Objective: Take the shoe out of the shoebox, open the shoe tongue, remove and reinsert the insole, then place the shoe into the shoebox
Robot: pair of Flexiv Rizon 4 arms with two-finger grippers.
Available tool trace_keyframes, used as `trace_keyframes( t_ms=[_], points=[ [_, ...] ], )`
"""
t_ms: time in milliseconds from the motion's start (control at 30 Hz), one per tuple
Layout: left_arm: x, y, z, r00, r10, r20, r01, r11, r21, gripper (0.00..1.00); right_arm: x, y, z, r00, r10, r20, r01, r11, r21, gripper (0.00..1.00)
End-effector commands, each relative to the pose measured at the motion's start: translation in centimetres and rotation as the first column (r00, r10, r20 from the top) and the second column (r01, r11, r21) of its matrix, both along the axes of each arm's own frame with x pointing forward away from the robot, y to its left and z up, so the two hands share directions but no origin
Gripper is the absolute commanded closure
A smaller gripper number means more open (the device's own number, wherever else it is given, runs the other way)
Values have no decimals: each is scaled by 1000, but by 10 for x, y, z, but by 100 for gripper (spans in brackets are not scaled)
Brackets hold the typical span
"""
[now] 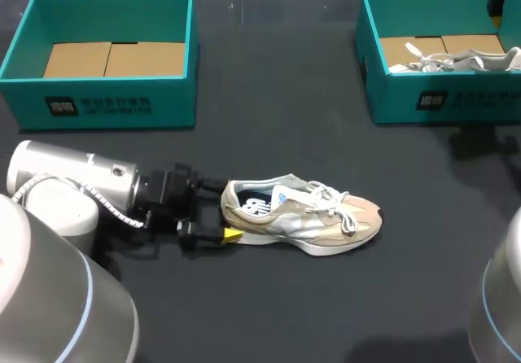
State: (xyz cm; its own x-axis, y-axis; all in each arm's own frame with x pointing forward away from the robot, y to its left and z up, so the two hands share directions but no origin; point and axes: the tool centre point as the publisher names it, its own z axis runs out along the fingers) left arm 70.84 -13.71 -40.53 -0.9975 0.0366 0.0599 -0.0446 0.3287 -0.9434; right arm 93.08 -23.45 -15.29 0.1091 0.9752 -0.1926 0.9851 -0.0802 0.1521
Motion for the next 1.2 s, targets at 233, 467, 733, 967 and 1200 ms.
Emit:
trace_keyframes(
  t_ms=[233, 467, 733, 967, 1200],
  points=[
    [3, -17, -5, 1000, -14, -4, 14, 1000, -1, 0, 0, 0, 0, 1000, 0, -1, 0, 1000, 1, 0],
    [4, -25, -6, 1000, -29, -9, 29, 1000, -5, 0, 0, 0, 0, 1000, 0, -1, 0, 1000, 1, 0],
    [2, -30, -8, 999, -42, -10, 42, 999, -8, 100, 0, 0, 0, 1000, 0, -1, 0, 1000, 1, 0],
    [-1, -28, -11, 1000, -19, -4, 19, 1000, -7, 100, 0, 0, 0, 1000, 0, -1, 0, 1000, 1, 0],
    [-6, -26, -11, 1000, 17, -11, -17, 1000, -2, 100, 0, 0, 0, 1000, 0, -1, 0, 1000, 1, 0]
  ],
)
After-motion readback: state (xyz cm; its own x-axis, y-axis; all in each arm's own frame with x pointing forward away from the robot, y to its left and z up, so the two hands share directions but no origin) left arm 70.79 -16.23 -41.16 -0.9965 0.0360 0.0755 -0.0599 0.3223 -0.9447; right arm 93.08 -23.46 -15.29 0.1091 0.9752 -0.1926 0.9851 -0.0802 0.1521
